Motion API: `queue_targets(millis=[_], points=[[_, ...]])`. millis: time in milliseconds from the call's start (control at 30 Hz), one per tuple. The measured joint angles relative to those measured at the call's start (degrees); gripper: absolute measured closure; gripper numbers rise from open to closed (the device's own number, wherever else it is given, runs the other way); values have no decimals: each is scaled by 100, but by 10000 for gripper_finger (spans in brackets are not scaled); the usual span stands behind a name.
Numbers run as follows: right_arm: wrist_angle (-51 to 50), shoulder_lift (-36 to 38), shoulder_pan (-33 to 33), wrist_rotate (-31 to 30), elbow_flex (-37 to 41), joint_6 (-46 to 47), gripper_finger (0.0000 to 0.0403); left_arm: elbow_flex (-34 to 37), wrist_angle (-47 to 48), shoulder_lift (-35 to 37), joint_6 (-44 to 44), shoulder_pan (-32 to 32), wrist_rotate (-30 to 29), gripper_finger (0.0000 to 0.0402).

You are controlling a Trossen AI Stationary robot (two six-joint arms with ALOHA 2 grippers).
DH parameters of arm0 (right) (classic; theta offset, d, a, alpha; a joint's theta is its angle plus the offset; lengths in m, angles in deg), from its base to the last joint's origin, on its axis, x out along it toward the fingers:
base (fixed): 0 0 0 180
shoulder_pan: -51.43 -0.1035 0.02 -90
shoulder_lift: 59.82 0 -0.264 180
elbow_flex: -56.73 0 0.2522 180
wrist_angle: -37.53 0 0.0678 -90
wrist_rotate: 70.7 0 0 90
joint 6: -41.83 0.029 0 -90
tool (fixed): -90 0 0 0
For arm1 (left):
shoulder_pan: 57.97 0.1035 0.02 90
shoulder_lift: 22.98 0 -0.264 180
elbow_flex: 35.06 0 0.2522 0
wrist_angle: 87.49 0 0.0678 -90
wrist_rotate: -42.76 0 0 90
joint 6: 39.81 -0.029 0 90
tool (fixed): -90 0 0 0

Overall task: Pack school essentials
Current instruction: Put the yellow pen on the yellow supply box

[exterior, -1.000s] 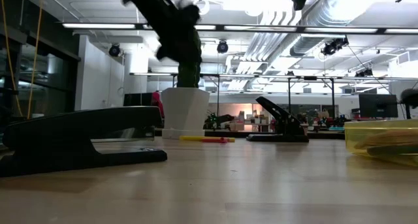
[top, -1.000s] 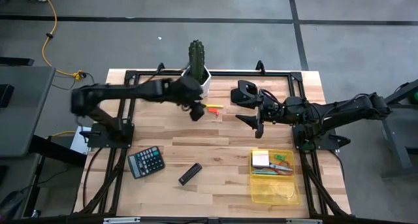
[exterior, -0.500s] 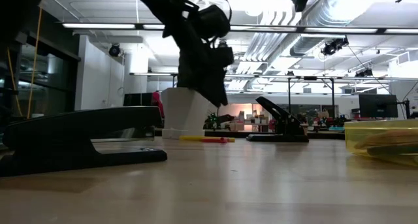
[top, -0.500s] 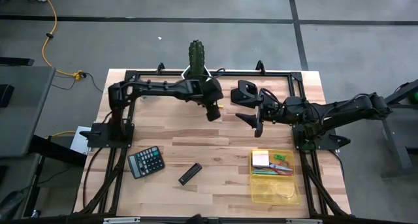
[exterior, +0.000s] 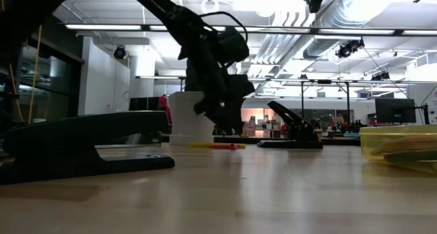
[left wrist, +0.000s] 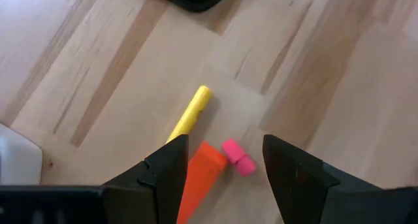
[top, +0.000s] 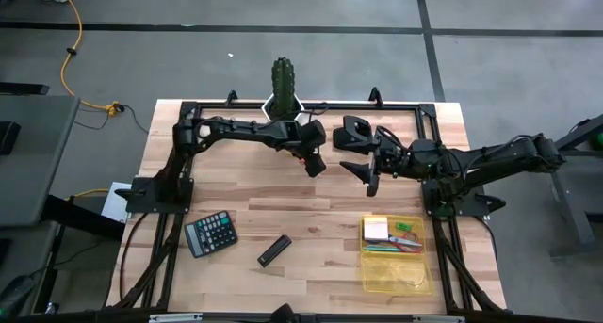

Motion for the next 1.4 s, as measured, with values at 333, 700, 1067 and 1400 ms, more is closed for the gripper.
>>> queue_targets(millis=[333,700,1067,1400], points=[[21,0,2,-148,0,-2,169,2,-176,-105,16,15,-195,216],[21,0,0,-150,0,2,169,2,-147,-108,977,-15,-134,216],[21,0,1,-150,0,-12,169,9,-112,380,1207,5,714,216],[21,0,1,-150,0,-15,169,394,-284,2672,804,-433,-349,216]])
